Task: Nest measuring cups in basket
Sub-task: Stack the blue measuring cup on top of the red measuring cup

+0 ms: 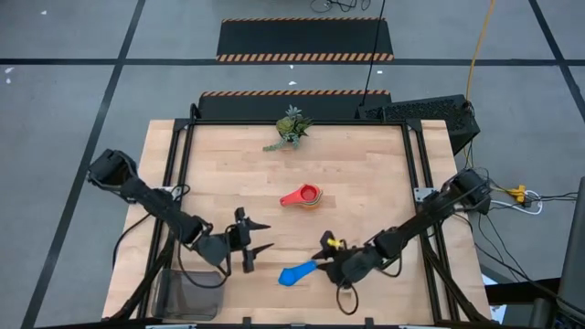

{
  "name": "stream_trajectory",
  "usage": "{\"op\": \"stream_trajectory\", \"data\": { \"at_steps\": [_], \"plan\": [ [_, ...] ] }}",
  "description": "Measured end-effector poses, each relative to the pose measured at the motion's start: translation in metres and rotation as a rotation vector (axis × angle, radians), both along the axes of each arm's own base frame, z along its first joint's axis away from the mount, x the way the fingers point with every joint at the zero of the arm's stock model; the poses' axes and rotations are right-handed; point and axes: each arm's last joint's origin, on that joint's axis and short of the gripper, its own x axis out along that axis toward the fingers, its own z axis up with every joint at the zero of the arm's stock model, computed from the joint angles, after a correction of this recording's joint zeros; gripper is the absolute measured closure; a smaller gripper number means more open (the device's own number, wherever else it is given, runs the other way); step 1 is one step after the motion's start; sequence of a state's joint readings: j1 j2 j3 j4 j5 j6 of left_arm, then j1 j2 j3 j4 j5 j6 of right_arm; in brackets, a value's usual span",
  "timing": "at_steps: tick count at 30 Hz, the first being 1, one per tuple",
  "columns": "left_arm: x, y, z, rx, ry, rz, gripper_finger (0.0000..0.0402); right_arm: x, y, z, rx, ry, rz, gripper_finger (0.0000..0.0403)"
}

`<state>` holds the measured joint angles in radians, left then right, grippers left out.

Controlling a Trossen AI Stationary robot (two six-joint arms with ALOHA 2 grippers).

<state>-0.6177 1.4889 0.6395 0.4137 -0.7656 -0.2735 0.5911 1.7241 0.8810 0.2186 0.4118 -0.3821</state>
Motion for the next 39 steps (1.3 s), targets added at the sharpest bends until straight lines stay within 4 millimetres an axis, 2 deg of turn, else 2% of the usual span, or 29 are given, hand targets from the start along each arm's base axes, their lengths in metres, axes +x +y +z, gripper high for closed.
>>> {"op": "stream_trajectory", "data": {
  "at_steps": [8, 13, 19, 33, 39],
  "plan": [
    [0.005, -0.016, -0.011, -0.056, -0.052, -0.021, 0.0156, -0.001, 0.007, -0.014, -0.348, 0.076, 0.279, 0.0247],
    [0.009, -0.025, -0.01, -0.045, -0.046, -0.03, 0.0156, -0.002, 0.01, -0.019, -0.482, 0.073, 0.399, 0.0247],
    [0.011, -0.027, -0.008, -0.036, -0.027, -0.021, 0.0156, -0.001, 0.011, -0.033, -0.667, 0.066, 0.558, 0.0247],
    [0.013, -0.021, -0.01, -0.032, -0.017, 0.008, 0.0156, 0.006, 0.0, -0.038, -0.663, 0.016, 0.638, 0.025],
    [0.014, -0.021, -0.01, -0.029, -0.013, 0.009, 0.0156, 0.013, -0.01, -0.038, -0.639, 0.016, 0.645, 0.0278]
  ]
}}
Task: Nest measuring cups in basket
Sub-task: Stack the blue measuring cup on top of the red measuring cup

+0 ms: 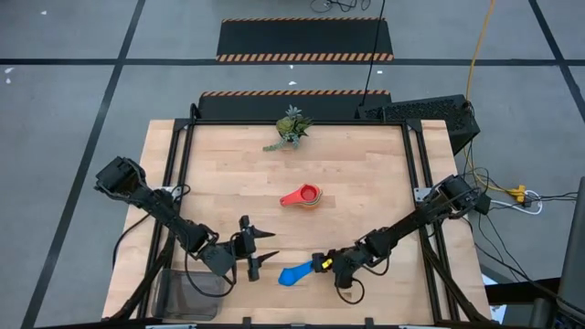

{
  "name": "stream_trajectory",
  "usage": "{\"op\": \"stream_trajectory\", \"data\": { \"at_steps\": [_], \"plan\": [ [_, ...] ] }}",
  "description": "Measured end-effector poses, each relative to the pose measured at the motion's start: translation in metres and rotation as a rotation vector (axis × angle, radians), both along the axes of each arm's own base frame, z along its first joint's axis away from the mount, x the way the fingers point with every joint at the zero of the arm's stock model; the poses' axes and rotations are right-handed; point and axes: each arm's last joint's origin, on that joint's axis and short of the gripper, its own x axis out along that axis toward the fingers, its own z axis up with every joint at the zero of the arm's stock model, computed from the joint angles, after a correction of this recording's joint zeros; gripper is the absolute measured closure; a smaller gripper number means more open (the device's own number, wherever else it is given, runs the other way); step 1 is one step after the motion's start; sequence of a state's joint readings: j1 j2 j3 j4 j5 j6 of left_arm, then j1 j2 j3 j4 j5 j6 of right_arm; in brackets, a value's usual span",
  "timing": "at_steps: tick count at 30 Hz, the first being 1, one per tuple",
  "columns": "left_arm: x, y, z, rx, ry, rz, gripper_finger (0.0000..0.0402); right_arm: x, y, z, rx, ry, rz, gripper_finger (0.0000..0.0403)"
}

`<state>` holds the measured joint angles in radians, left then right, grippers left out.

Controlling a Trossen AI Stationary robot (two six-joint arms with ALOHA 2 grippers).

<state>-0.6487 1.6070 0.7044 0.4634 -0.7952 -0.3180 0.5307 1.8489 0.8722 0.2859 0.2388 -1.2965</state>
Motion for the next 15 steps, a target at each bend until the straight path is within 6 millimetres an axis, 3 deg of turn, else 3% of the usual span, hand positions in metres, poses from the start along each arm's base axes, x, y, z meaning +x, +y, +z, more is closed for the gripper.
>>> {"op": "stream_trajectory", "data": {
  "at_steps": [9, 15],
  "plan": [
    [-0.0007, 0.0004, -0.0017, 0.009, 0.016, 0.001, 0.0156, 0.0034, -0.006, -0.0002, -0.012, -0.001, 0.002, 0.0331],
    [-0.0007, 0.0005, -0.0017, 0.008, 0.016, 0.002, 0.0156, 0.0033, -0.0061, -0.0003, 0.008, 0.004, -0.018, 0.0387]
  ]
}}
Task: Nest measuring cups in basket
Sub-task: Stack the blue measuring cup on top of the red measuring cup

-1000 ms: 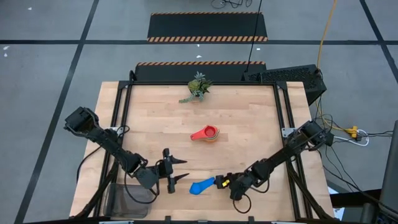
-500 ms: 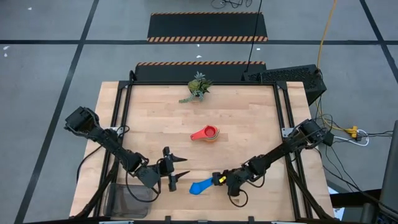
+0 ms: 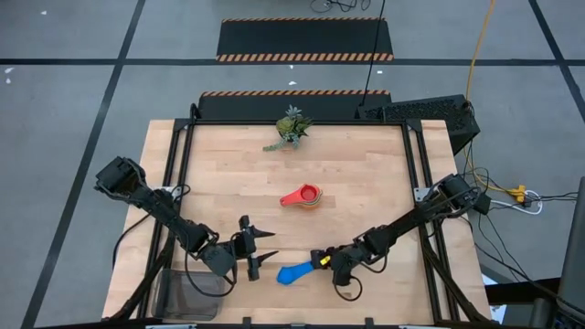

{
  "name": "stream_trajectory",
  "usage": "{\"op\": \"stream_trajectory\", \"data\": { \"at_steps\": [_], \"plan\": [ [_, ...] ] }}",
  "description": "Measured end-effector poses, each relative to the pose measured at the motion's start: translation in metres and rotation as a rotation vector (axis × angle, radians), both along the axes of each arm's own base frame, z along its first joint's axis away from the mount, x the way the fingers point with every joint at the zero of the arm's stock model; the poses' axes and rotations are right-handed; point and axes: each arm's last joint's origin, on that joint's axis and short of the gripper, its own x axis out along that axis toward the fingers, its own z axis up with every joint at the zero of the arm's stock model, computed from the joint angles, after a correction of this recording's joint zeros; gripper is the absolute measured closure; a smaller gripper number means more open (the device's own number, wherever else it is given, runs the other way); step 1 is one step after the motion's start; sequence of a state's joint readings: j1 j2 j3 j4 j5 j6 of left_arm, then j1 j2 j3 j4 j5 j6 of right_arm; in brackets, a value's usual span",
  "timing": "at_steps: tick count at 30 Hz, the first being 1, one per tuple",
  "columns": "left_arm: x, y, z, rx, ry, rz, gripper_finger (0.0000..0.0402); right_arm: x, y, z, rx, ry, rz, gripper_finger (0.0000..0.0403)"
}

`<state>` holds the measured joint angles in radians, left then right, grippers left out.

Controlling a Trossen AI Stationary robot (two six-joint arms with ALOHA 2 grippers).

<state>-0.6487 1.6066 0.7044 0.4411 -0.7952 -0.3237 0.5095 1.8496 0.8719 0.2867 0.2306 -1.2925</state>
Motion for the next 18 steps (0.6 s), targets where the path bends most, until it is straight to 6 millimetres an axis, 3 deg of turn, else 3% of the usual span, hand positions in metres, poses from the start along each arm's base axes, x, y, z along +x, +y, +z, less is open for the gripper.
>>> {"op": "stream_trajectory", "data": {
  "at_steps": [8, 18],
  "plan": [
    [0.0, 0.0, 0.0, -0.001, -0.002, 0.0, 0.0156, 0.0, 0.001, 0.001, 0.128, 0.009, -0.114, 0.04],
    [-0.001, -0.005, 0.003, 0.034, -0.008, -0.016, 0.0156, -0.003, 0.014, 0.011, 0.57, 0.043, -0.427, 0.0402]
  ]
}}
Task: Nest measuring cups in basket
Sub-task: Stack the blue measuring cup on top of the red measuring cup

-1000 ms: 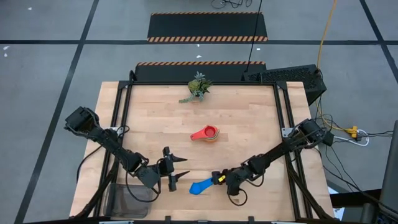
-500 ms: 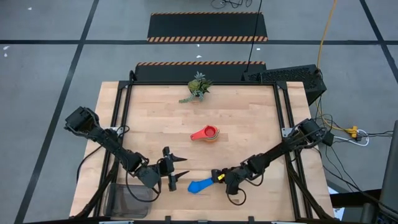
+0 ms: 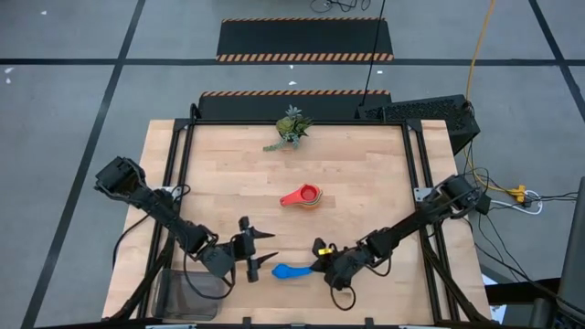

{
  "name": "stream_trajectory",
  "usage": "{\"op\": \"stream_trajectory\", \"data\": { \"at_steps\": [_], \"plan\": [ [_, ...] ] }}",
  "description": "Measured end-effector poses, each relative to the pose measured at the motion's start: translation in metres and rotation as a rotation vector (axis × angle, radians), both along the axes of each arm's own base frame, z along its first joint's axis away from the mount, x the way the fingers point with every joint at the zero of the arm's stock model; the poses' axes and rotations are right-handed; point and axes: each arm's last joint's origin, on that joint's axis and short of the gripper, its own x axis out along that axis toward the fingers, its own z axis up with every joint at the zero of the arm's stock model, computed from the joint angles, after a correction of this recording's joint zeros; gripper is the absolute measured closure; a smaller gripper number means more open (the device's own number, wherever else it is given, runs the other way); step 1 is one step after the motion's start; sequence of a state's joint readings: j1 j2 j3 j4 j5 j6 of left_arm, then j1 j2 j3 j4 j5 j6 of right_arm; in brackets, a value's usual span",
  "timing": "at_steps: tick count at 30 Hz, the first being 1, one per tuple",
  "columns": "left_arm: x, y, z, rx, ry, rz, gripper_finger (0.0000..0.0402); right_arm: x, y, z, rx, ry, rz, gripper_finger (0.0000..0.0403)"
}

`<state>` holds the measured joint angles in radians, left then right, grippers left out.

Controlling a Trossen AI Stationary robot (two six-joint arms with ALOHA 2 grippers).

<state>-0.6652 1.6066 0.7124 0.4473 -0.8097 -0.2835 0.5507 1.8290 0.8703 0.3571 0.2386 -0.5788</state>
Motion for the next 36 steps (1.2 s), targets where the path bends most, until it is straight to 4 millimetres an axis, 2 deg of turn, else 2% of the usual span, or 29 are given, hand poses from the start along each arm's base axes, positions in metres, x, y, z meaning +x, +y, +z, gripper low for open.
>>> {"op": "stream_trajectory", "data": {
  "at_steps": [3, 8, 15, 24, 32, 36],
  "plan": [
    [0.001, -0.005, 0.008, 0.02, -0.032, -0.023, 0.0156, -0.006, 0.007, 0.008, 0.028, -0.019, -0.037, 0.0402],
    [0.001, -0.01, 0.024, 0.034, -0.072, -0.045, 0.0156, -0.017, 0.016, 0.033, 0.015, -0.127, -0.108, 0.0402],
    [-0.005, -0.016, 0.05, 0.13, -0.131, 0.015, 0.0156, -0.03, 0.017, 0.07, -0.017, -0.295, -0.272, 0.0403],
    [-0.013, -0.003, 0.093, 0.117, -0.236, 0.163, 0.0156, -0.044, 0.009, 0.104, -0.062, -0.456, -0.505, 0.0403],
    [-0.004, 0.012, 0.102, 0.041, -0.294, 0.21, 0.0156, -0.046, 0.005, 0.121, -0.179, -0.574, -0.662, 0.0403],
    [0.004, 0.018, 0.103, -0.006, -0.31, 0.104, 0.0156, -0.045, 0.005, 0.135, -0.143, -0.647, -0.694, 0.0403]
  ]
}}
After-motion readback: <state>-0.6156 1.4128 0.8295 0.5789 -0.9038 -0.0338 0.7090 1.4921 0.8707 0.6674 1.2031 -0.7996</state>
